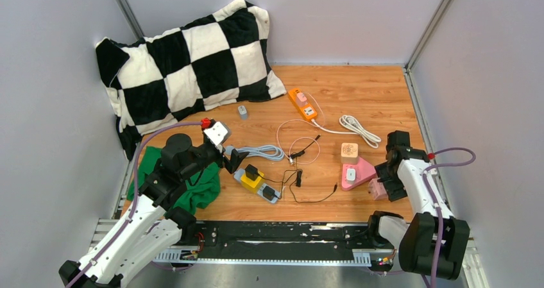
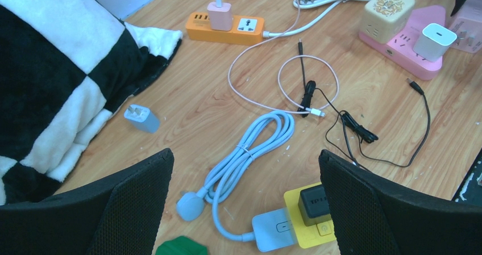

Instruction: Insert the plug

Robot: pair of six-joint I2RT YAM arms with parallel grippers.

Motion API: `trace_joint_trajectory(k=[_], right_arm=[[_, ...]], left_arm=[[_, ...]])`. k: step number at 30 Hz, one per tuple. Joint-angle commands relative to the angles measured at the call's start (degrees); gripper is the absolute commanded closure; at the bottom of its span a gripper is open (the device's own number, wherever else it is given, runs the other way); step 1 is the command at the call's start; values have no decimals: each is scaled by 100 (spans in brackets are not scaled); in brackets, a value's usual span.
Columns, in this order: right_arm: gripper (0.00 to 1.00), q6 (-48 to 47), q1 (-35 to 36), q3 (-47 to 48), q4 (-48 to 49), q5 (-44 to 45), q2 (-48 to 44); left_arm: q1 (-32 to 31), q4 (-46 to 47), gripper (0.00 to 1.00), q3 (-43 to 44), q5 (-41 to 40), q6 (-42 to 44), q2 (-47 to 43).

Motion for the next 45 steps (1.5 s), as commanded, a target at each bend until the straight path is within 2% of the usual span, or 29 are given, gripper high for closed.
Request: trace_joint_trajectory(k=[1,7,10,13,14,20,23,25,29,34,39,45], right_arm=[[24,30,-78,-135,17,235,33],[44,-275,-78,18,-43,539,-464],[52,-608,-78,224,-16,697,-798],[68,-1111,-70,509,99,770,-995],[70,-1293,-67,622,162,765,-1043],[70,-2164,161,1303,620,153,-1179],[70,-2455,436,1261,1380,-948,-1355],[70,-2447,806,1192,1869,-1310,-1390],[70,-2300,2215,1314,2508,-1135,-1260],[69,-2014,3679,1282,3630,-1064,-954],[68,-1840,4746,1365,4669,-928,-433],[68,-1668,5550,1720,5555,-1050,216]], left_arm=[[-50,-16,0,-78,4,-24,-48],[-50,183,0,-150,-101,-172,-156],[-50,446,0,-193,-343,-609,-185],[-50,567,0,-124,-387,-1015,-115],[-47,573,0,-69,-380,-1142,-72],[-50,208,2,666,-431,-2120,409],[-45,108,2,1049,-21,-2546,793],[-48,301,1,1091,324,-2777,964],[-50,1008,1,820,642,-3386,1099],[-50,1024,0,834,722,-3385,1180],[-50,1257,0,919,1136,-3344,1333],[-50,1431,0,964,1412,-3261,1504]])
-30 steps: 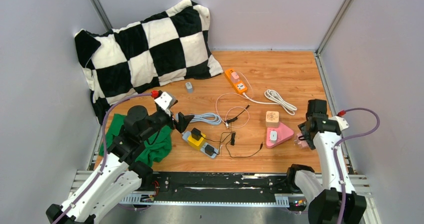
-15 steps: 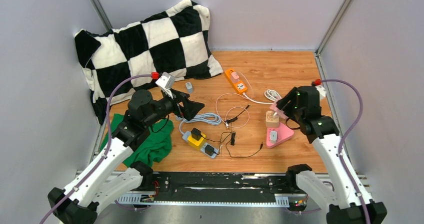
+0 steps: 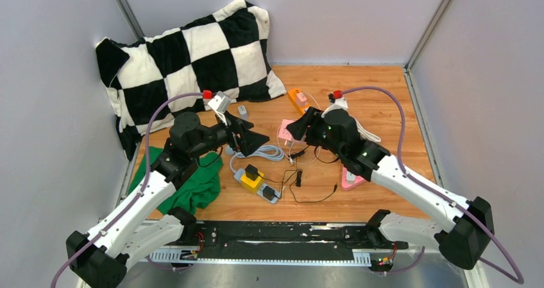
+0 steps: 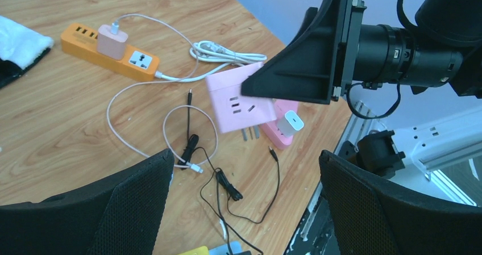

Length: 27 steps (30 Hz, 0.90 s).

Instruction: Insert the plug

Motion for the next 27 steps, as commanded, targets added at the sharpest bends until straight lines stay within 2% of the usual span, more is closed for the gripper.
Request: trace_joint_trajectory(k=[1,14,27], right_arm=[[68,203,535,452,1106,68,300],[68,468,1176,649,1712,159,824],[69,523,1296,612,1784,461,809]], left_arm=[[-39,287,0,103,281,78,105],[-35,322,0,183,12,244,505],[-39,318,1,97,-305,361,696]])
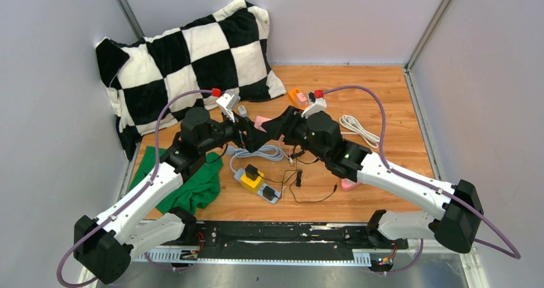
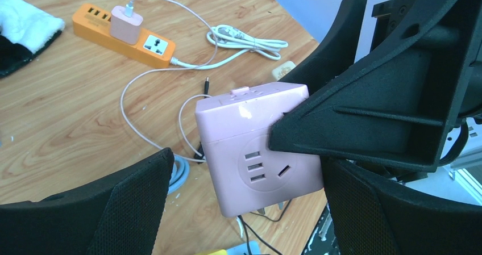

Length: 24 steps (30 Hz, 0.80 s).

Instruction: Insert the plug

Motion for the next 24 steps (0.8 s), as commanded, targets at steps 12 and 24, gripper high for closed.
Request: trace_joint_trajectory(k=[12,24], right_arm=[[50,-212,116,-304,732,-410,-87],[18,-1165,-28,-604,517,-581,-780]], left_arm=[[-26,127,58,137,338,541,60],[-28,121,100,-48,1188,1760,-125]])
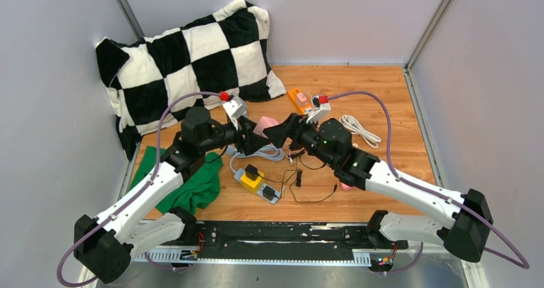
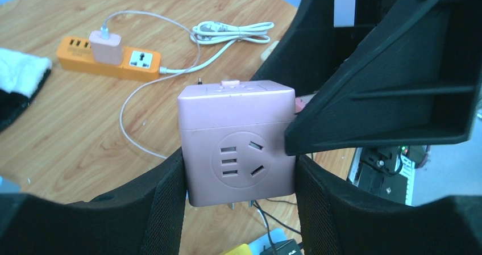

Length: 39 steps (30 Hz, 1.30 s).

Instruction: Insert the plug

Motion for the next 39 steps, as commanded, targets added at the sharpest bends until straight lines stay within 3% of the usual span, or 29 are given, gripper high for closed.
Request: trace_joint_trajectory(k=[1,3,8,14,20,28,30,33,39], right_arm=[[14,-560,-73,73,-368,-175,-384],[9,-690,-206,101,-608,-373,-524],[0,-740,-896,231,-1038,-2181,-713],[0,-1114,-1140,1095,-2292,-3120,-306],[9,-1018,-1139,1383,-2328,-3871,138],[18,-977,-1128,1583,-2467,-3969,603],[23,-967,-1130,1595,-2432,-4007,662],[38,-911,-1130,1546,-2234,-4059,713],[83,-951,-1129,1457,-2010,-3970,765]], left_arm=[[-12,167,100,-118,504,767,-236],[-13,167,100,-169,642,1055,-328],[-13,161,100,-340,833,1759,-579],[-48,157,100,-547,1120,2785,-886],[-56,159,100,-603,1018,2932,-924],[-57,158,100,-677,1061,2931,-898],[-55,162,100,-687,1055,2936,-888],[-57,163,100,-679,1037,2944,-884],[-57,165,98,-685,917,2757,-899]])
